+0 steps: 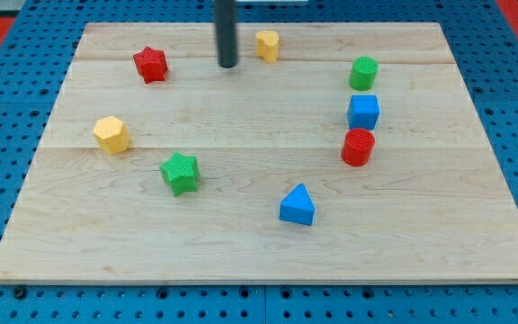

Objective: Push the green star to the bottom

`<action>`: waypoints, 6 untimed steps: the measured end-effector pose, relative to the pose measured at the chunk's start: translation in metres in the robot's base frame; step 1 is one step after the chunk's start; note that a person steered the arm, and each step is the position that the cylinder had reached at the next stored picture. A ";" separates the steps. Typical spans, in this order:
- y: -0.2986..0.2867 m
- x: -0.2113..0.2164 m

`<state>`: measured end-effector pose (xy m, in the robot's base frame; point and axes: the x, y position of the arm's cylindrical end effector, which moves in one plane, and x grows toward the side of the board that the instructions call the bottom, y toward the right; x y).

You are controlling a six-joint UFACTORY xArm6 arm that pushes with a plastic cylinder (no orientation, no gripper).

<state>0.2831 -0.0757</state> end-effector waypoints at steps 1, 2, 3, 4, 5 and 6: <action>0.014 0.050; 0.018 0.097; 0.014 0.131; -0.017 0.153; -0.025 0.179; -0.035 0.201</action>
